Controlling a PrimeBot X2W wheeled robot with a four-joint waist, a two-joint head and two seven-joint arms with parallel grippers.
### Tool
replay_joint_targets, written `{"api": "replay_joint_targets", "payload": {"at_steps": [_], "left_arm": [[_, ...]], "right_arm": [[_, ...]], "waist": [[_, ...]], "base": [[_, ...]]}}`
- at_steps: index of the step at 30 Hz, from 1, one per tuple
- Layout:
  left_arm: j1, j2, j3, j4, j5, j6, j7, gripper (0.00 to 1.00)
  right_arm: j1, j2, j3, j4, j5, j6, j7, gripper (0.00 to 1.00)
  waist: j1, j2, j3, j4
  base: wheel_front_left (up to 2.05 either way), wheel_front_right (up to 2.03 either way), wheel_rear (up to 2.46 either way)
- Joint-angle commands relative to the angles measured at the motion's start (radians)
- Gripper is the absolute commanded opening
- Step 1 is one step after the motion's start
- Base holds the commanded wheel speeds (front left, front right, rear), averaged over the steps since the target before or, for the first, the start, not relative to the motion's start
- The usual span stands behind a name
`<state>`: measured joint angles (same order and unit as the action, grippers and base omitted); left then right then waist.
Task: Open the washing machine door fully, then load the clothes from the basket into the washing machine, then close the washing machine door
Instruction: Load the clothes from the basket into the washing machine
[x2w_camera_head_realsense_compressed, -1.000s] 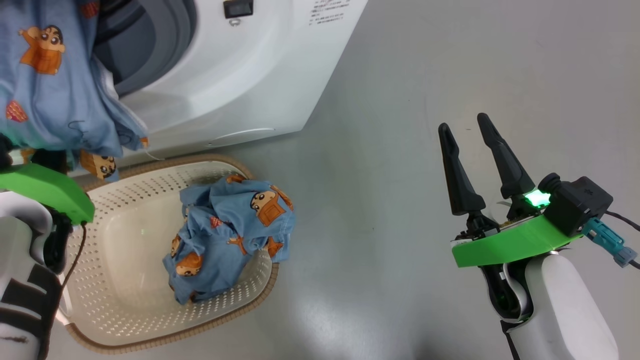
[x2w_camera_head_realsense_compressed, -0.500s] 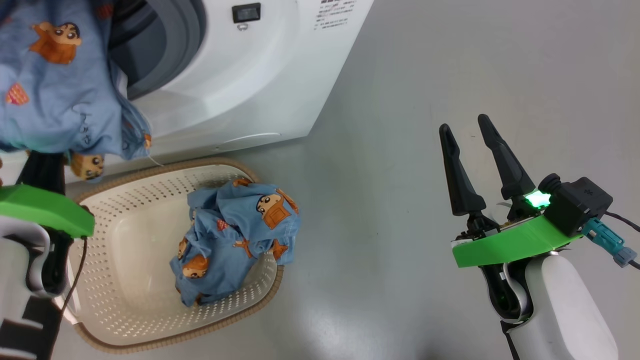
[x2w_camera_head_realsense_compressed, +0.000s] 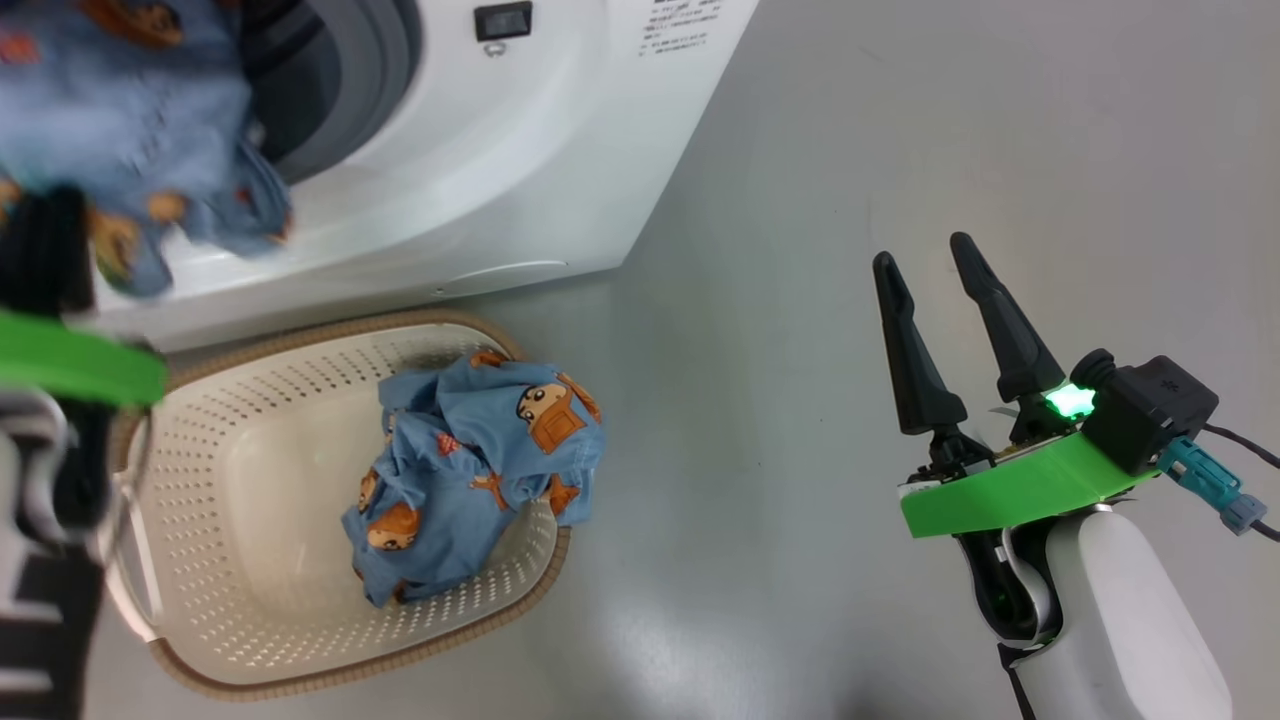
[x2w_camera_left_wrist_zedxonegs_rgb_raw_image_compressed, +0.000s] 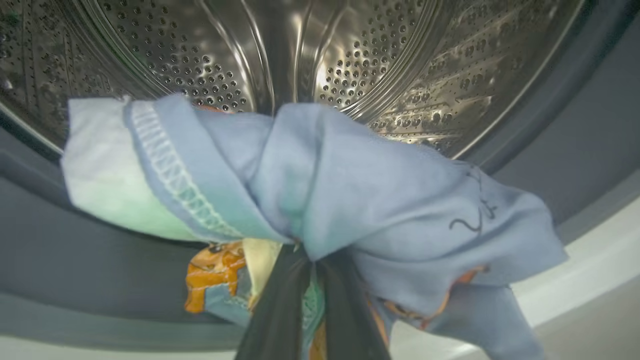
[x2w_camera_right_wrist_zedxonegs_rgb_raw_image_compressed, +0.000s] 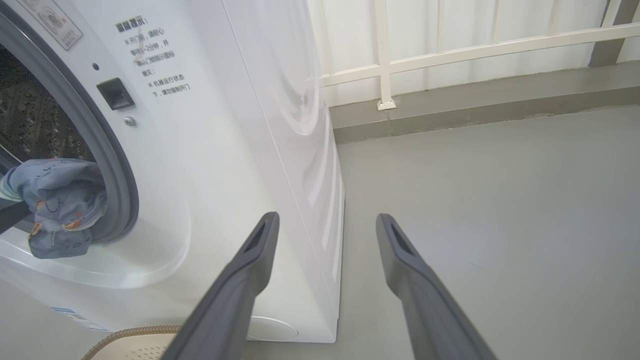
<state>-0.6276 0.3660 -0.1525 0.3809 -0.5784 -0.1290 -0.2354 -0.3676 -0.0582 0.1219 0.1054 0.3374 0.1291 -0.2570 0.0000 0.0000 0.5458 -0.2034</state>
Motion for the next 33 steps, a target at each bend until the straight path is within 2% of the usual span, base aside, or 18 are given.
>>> {"api": "replay_joint_targets", "payload": {"at_steps": [1, 12, 17, 24, 25, 26, 27, 28, 33], "left_arm": [[-0.073, 0.051, 0.038, -0.004, -0.014, -0.002, 0.012, 0.0], [-0.411, 0.078, 0.011, 0.28, -0.045, -0.002, 0.119, 0.0], [-0.56, 0.11, -0.008, 0.422, -0.018, 0.0, 0.151, 0.0], [-0.721, 0.12, -0.036, 0.608, 0.008, 0.03, 0.23, 0.0], [-0.738, 0.118, -0.042, 0.629, 0.013, 0.035, 0.238, 0.04], [-0.754, 0.117, -0.047, 0.647, 0.018, 0.038, 0.241, 0.88], [-0.754, 0.117, -0.047, 0.647, 0.018, 0.038, 0.241, 0.88], [-0.768, 0.115, -0.055, 0.662, 0.024, 0.039, 0.241, 1.0], [-0.798, 0.102, -0.079, 0.718, 0.039, 0.031, 0.211, 1.0]], "right_arm": [[0.013, 0.006, 0.027, -0.022, 0.006, 0.002, -0.005, 1.0], [0.001, 0.007, 0.04, -0.036, 0.007, 0.002, -0.005, 1.0], [-0.005, 0.008, 0.046, -0.045, 0.018, 0.002, -0.005, 1.0], [0.001, 0.008, 0.049, -0.049, 0.024, 0.002, -0.005, 1.0], [0.0, 0.008, 0.049, -0.049, 0.025, 0.002, -0.005, 1.0], [-0.001, 0.008, 0.049, -0.049, 0.026, 0.002, -0.005, 1.0], [-0.001, 0.008, 0.049, -0.049, 0.026, 0.002, -0.005, 1.0], [-0.002, 0.008, 0.049, -0.049, 0.026, 0.002, -0.005, 1.0], [-0.008, 0.008, 0.04, -0.048, 0.023, 0.002, -0.005, 1.0]], "waist": [[0.0, 0.0, 0.015, -0.009], [0.0, 0.0, 0.09, -0.07], [0.0, 0.0, 0.124, -0.101], [0.0, 0.0, 0.135, -0.124], [0.0, 0.0, 0.137, -0.125], [0.0, 0.0, 0.138, -0.126], [0.0, 0.0, 0.138, -0.126], [0.0, 0.0, 0.139, -0.126], [0.0, 0.0, 0.133, -0.117]], "base": [[0.0, 0.0, 0.0], [0.0, 0.0, 0.0], [0.0, 0.0, 0.0], [0.0, 0.0, 0.0], [0.0, 0.0, 0.0], [0.0, 0.0, 0.0], [0.0, 0.0, 0.0], [0.0, 0.0, 0.0], [0.0, 0.0, 0.0]]}}
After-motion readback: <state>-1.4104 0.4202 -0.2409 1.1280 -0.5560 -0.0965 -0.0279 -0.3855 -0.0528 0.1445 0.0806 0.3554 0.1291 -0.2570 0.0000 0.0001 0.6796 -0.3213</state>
